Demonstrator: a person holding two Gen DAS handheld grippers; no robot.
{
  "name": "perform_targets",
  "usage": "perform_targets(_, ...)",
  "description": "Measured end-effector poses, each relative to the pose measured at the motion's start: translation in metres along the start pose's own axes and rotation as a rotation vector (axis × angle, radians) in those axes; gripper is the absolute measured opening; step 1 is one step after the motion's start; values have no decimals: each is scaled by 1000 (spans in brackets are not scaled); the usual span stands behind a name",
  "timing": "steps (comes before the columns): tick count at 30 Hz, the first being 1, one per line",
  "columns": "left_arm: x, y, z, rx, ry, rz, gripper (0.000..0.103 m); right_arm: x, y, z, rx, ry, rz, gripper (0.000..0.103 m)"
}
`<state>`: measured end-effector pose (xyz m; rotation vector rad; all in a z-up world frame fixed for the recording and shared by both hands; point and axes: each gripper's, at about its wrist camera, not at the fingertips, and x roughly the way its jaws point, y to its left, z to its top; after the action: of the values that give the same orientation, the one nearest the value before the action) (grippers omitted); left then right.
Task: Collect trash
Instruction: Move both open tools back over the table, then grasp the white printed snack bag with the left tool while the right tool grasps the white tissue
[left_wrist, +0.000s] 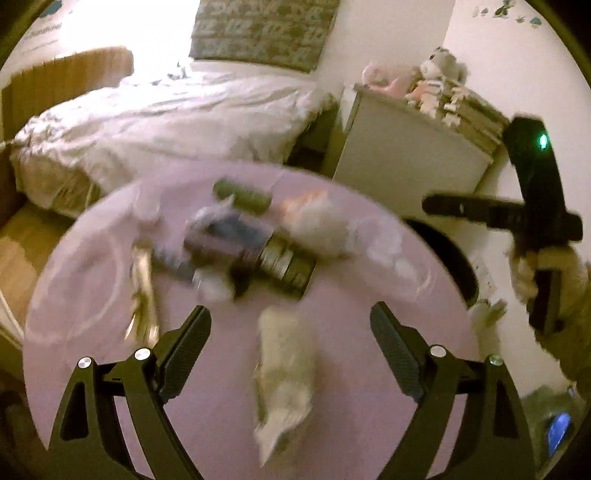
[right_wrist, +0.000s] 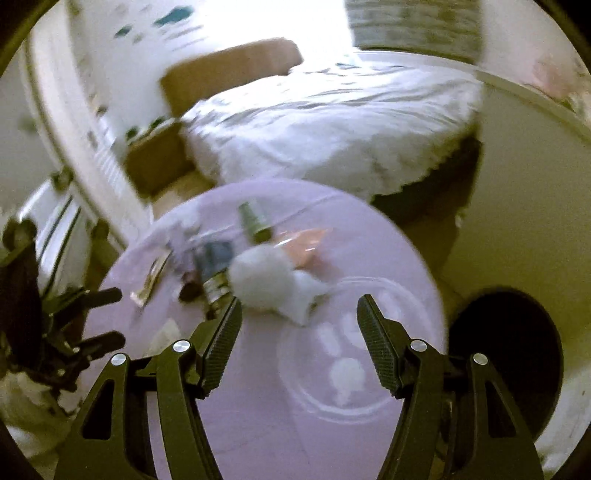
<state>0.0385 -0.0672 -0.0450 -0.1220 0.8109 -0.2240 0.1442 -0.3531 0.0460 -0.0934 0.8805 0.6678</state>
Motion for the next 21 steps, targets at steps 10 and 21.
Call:
perform_targets(10, 24, 16, -32, -1, 95, -3, 62, 56, 31, 8, -69, 65, -21, 65)
perform_targets(21, 42, 33, -21, -28, 125, -43, 39, 116, 34, 27, -122, 120, -95, 65)
